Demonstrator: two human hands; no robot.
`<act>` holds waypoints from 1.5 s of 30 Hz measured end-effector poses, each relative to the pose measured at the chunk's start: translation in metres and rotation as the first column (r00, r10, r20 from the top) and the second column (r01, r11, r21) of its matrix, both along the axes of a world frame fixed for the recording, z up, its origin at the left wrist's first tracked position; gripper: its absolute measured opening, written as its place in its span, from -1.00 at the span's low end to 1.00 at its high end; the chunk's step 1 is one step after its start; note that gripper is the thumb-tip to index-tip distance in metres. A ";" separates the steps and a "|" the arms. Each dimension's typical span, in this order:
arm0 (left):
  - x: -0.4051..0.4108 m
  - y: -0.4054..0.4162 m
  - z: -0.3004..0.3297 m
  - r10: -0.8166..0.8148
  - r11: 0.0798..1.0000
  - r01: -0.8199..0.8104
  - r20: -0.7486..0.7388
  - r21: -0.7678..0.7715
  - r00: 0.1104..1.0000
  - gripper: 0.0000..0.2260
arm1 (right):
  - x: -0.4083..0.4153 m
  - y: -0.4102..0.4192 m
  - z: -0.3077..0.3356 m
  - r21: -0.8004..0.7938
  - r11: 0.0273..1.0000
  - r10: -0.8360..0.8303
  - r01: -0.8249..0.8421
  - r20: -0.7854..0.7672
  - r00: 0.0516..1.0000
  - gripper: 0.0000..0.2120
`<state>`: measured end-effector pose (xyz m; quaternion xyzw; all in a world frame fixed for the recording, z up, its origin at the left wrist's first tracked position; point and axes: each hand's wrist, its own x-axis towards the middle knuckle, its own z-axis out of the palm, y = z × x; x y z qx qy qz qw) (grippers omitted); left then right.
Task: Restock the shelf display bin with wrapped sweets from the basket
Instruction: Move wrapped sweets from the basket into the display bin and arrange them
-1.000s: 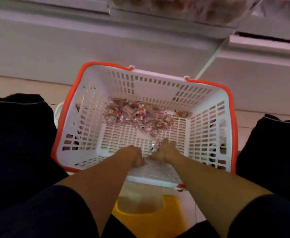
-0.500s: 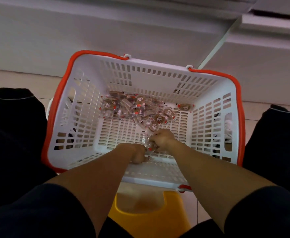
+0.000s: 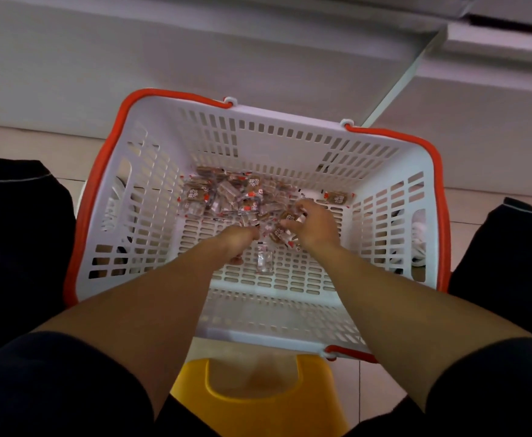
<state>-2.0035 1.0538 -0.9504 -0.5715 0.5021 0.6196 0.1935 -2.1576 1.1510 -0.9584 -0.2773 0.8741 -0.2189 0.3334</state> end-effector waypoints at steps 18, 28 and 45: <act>-0.022 -0.031 0.094 0.056 0.809 0.223 -0.449 0.544 0.892 -0.52 | -0.041 -0.033 0.141 -0.043 0.881 0.451 -0.471 0.374 0.810 -0.80; -0.010 -0.044 0.239 0.100 0.808 0.287 -0.599 0.515 0.795 -0.73 | -0.022 -0.028 0.304 -0.337 0.766 0.590 -0.548 0.028 0.807 -0.86; -0.030 -0.037 0.395 -0.005 0.916 0.335 -0.827 0.222 0.562 -0.66 | 0.003 -0.053 0.404 -0.875 0.479 -0.138 -0.076 -0.160 0.977 -0.35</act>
